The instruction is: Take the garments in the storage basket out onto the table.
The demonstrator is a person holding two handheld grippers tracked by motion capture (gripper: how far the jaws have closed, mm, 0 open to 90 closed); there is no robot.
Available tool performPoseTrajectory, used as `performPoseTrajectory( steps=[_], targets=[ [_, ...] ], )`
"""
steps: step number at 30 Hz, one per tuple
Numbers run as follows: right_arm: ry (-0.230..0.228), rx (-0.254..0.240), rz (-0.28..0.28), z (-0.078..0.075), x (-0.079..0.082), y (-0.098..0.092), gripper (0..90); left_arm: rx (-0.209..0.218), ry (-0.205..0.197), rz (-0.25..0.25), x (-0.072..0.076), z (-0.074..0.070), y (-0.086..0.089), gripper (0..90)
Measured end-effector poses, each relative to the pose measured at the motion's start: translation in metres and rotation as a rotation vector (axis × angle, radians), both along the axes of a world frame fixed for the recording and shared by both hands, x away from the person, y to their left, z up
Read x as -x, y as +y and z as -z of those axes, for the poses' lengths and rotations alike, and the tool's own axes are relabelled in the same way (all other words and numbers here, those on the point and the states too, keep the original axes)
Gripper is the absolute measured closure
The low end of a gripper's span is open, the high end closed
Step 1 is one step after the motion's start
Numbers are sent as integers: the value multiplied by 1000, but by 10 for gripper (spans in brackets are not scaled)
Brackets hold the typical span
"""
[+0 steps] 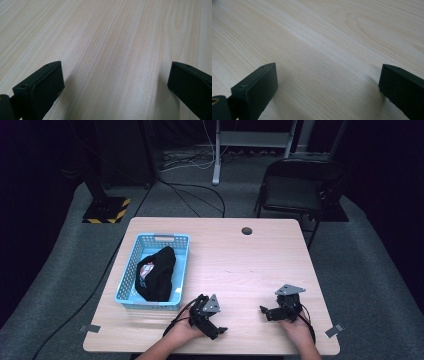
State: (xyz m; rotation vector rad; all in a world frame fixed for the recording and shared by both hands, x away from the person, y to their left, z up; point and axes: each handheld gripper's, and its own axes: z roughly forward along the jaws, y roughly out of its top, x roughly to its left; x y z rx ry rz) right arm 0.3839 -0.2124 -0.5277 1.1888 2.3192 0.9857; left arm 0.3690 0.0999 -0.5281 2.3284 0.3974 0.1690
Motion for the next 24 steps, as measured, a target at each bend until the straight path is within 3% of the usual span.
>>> performPoseTrajectory(
  steps=[24],
  targets=[
    [0,1,-1,0,0,0,15,-1,-3,-7,2,0,1,2]
  ],
)
